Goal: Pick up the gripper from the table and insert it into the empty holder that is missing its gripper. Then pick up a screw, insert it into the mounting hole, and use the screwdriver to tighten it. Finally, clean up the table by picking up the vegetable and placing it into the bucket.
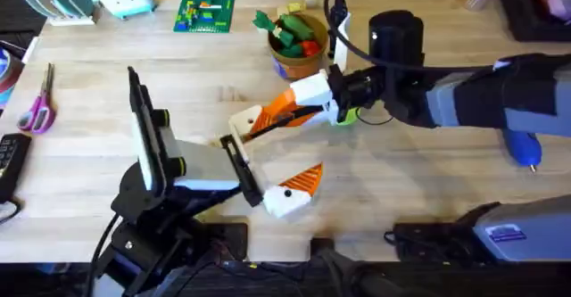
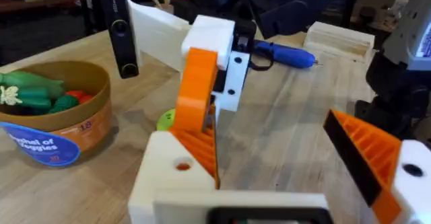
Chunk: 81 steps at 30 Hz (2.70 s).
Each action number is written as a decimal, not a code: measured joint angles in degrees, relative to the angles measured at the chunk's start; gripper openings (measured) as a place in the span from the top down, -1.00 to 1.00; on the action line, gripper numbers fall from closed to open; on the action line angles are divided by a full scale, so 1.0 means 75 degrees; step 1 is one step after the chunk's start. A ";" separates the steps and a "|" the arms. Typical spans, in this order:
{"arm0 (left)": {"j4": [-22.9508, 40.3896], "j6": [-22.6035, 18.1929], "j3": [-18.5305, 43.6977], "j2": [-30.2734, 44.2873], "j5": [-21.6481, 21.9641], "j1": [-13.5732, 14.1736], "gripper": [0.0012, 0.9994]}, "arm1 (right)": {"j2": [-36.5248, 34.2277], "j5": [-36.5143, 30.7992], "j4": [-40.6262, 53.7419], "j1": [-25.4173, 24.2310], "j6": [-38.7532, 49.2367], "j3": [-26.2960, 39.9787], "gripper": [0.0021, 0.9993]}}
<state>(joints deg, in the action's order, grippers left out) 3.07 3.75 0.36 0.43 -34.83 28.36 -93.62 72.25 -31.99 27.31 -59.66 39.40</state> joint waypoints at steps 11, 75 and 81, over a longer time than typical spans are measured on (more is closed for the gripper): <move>-0.0003 0.0053 0.0000 0.0000 -0.0010 0.0052 -0.99 | -0.0055 0.0000 -0.0088 -0.0239 0.0011 0.0000 -0.23; 0.0017 0.0403 0.0000 0.0000 0.1279 0.0008 -0.99 | -0.0055 -0.0851 -0.0650 0.0239 -0.0262 0.0029 0.99; 0.0017 0.0429 0.0000 0.0015 0.1187 -0.0006 -0.99 | -0.0052 -0.0924 -0.0650 0.0248 -0.0280 0.0032 0.99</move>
<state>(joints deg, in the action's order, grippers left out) 3.20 6.96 0.36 0.54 -25.93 28.32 -94.02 65.32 -36.86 29.17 -61.76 39.64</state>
